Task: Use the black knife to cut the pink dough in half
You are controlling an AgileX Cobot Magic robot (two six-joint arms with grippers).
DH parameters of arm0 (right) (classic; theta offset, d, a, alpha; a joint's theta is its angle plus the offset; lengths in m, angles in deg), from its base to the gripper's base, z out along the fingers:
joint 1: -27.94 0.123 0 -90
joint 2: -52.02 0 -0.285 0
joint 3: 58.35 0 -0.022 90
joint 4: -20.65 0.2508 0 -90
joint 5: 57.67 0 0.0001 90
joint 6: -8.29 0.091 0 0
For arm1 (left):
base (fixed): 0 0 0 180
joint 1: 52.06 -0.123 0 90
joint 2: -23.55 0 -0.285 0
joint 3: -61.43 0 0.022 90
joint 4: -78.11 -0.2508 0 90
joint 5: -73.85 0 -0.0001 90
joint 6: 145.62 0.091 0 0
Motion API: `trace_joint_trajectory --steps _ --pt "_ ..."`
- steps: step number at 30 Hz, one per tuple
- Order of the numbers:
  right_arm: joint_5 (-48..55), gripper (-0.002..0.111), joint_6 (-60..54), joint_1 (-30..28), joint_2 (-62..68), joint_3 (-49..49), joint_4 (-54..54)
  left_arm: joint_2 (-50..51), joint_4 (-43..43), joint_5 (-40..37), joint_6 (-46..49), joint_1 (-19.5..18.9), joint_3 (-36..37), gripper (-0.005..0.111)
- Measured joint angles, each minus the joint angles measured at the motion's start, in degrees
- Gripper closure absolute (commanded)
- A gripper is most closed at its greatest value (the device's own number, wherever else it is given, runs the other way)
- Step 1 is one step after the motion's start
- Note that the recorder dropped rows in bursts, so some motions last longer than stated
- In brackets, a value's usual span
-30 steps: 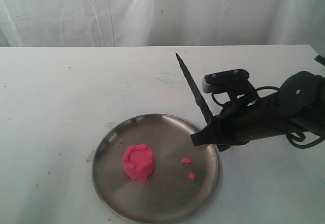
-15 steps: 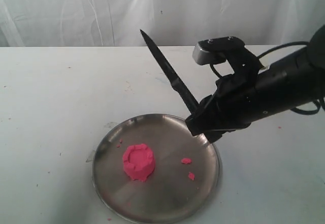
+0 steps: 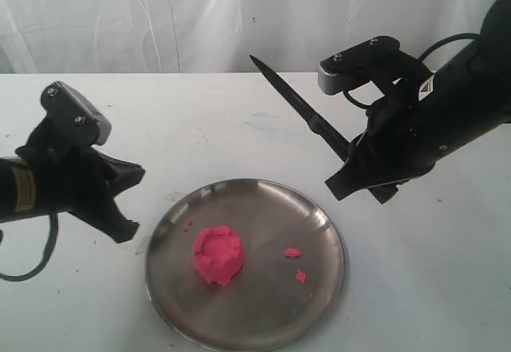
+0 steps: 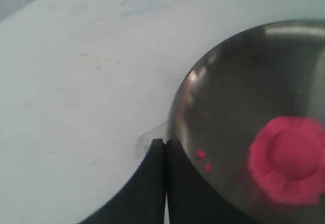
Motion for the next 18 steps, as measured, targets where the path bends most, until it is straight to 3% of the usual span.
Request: trace_joint_trajectory --steps 3,8,14,18 --pt "-0.6 0.108 0.4 0.0 0.3 0.0 -0.1 0.5 -14.1 2.0 -16.5 3.4 -3.8 0.107" --pt "-2.8 0.108 0.8 0.0 1.7 0.0 -0.1 2.1 -37.2 5.1 -35.4 6.0 -8.8 0.107" --pt "-4.7 0.108 0.9 0.0 7.4 0.0 -0.2 10.9 -44.7 7.1 -42.0 6.4 -9.4 0.107" --pt "-2.8 0.108 1.0 0.0 9.1 0.0 -0.3 12.8 -46.0 3.3 -46.7 6.4 -10.3 0.107"
